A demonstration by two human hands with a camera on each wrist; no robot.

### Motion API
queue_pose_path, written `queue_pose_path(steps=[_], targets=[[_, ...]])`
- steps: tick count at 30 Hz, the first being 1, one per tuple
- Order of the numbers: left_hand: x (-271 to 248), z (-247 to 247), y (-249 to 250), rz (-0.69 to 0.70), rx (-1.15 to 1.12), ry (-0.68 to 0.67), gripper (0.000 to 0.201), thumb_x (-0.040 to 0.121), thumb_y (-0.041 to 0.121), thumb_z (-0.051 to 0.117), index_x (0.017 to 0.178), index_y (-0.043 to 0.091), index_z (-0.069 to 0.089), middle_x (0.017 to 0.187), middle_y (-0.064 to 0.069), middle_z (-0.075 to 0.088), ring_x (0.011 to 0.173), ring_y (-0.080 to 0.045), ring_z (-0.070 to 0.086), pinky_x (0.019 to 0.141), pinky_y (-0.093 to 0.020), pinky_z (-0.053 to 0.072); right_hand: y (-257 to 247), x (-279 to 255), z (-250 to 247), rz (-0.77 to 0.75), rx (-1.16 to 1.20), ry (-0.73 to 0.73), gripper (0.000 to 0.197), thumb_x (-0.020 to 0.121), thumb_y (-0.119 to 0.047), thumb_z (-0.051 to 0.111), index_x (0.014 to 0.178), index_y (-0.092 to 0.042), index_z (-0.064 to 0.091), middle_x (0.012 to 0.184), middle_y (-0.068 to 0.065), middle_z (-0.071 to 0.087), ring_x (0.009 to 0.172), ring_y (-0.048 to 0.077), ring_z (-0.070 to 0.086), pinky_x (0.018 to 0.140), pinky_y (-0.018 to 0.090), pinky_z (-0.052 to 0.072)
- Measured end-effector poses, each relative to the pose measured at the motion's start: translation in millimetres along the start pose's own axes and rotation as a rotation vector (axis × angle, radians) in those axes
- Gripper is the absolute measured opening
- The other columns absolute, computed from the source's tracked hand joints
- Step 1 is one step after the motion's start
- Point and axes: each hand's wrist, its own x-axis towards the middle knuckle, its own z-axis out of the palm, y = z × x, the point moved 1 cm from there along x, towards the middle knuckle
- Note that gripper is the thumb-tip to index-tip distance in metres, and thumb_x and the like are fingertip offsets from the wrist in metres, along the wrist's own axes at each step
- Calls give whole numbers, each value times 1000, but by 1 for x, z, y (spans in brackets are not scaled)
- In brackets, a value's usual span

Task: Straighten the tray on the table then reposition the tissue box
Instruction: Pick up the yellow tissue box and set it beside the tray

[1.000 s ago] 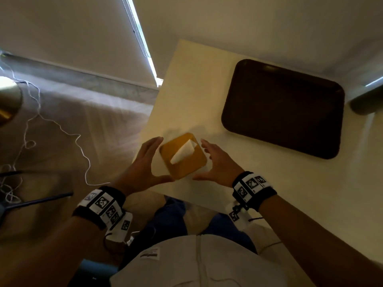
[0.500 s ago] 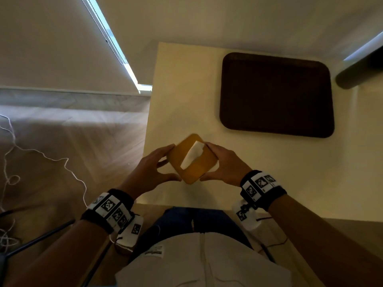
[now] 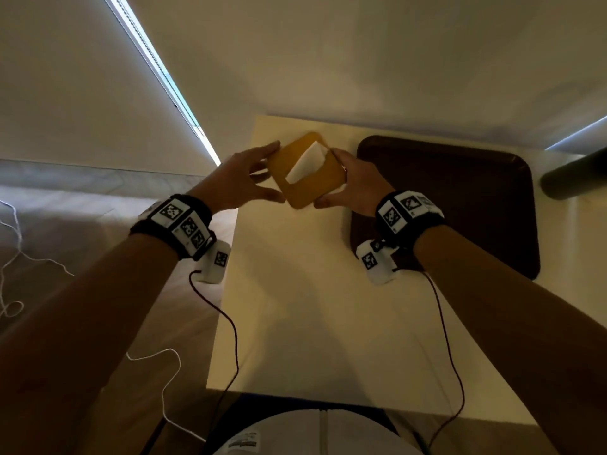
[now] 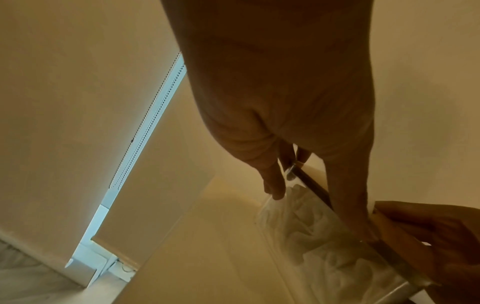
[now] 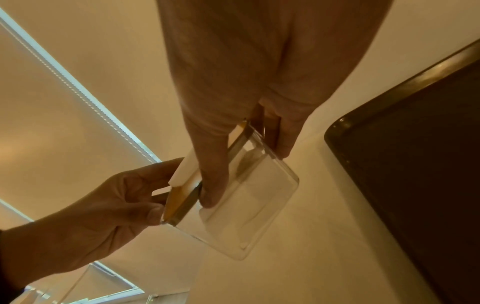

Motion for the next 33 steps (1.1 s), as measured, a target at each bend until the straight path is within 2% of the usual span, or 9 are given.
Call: queue_pose_path(steps=[2,4,11,17,20,25,28,31,33], targets=[[22,-9,2,-38,-9,-21,115,52,27,87,154,19,33,152,-9,44,137,-26,49,109,-45,46,3,21,-5,10,2,19,105,60,-36,90,146,-19,31,137,6,52,120,23,52,96,36,46],[40,-15,0,-57,2,-36,118,52,25,87,155,20,31,152,-8,43,137,-27,48,110,-47,44,6,38,-6,13,-6,25,105,61,-35,90,145,-18,31,138,7,52,121,24,52,94,34,45],[69,-22,-9,-113,-14,-37,120,55,17,90,156,25,26,152,-4,44,136,-24,49,110,-48,44,21,70,-3,30,12,8,107,59,-40,90,146,-18,31,138,5,53,122,23,52,100,39,45],[77,-21,-20,-89,-7,-41,110,68,0,86,156,23,26,155,0,39,139,-23,46,110,-46,44,31,75,-1,57,48,-15,110,59,-42,89,147,-18,29,140,5,52,123,23,52,102,40,45],[79,-21,-20,-77,-8,-49,109,69,2,85,157,22,23,157,0,36,142,-23,43,112,-46,42,35,77,0,76,67,-13,110,57,-45,89,146,-18,30,138,5,53,122,24,53,101,43,46],[71,-18,-29,-84,-68,-27,117,66,22,87,159,19,16,163,-1,28,147,-19,35,114,-43,39,40,77,-8,73,118,-62,114,59,-36,90,150,-18,24,146,6,46,128,23,49,105,43,44],[53,-6,-38,-137,-147,96,112,72,27,86,159,22,17,164,1,27,147,-15,32,115,-38,37,46,78,-24,92,260,-89,119,60,-29,91,153,-19,18,154,3,37,134,19,44,107,39,42],[32,27,-43,-127,-162,268,97,82,33,78,158,21,20,163,-1,30,144,-16,35,112,-35,40,45,85,-35,96,400,-10,83,82,-21,76,150,-19,28,148,5,43,129,17,48,100,32,46],[26,52,-43,-128,-176,326,87,88,38,71,158,23,22,163,0,31,142,-14,36,112,-37,41,41,94,-38,81,386,49,55,95,-27,59,146,-24,39,143,5,50,124,15,52,99,34,49]])
